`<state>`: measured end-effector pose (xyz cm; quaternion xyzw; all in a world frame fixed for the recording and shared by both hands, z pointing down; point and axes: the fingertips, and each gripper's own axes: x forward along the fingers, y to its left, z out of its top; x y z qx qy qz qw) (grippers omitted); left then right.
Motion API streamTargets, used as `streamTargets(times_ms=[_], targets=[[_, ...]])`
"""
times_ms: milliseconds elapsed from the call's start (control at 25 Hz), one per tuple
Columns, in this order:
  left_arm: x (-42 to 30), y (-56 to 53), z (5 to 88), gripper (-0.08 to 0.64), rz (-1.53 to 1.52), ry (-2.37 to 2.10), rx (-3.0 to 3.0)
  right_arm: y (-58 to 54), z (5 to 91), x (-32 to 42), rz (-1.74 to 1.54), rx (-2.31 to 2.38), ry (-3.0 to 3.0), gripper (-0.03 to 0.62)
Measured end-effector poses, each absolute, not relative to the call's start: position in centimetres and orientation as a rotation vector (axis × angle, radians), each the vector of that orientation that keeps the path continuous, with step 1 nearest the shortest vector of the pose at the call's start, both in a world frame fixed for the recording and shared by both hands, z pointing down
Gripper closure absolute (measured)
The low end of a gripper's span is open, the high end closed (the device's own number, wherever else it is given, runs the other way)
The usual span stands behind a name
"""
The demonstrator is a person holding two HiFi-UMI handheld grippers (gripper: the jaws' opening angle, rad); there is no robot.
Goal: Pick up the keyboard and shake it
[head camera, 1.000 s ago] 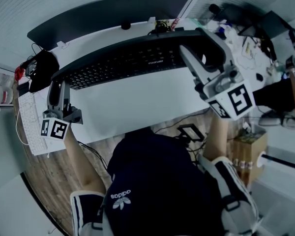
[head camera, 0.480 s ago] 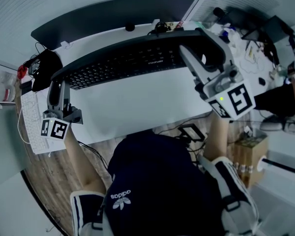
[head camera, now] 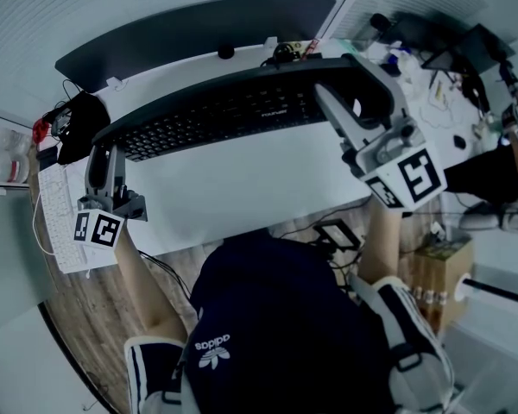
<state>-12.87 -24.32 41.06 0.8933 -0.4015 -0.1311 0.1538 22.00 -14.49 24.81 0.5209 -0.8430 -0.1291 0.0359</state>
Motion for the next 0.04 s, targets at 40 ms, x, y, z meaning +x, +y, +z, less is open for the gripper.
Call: streamTargets(times_ms=[40], targets=[[-12.85, -24.32, 41.07, 0.328, -0.373, -1.15, 2.561, -14.46, 24.85, 22.03, -0.393, 1.602, -2.59, 0.39]])
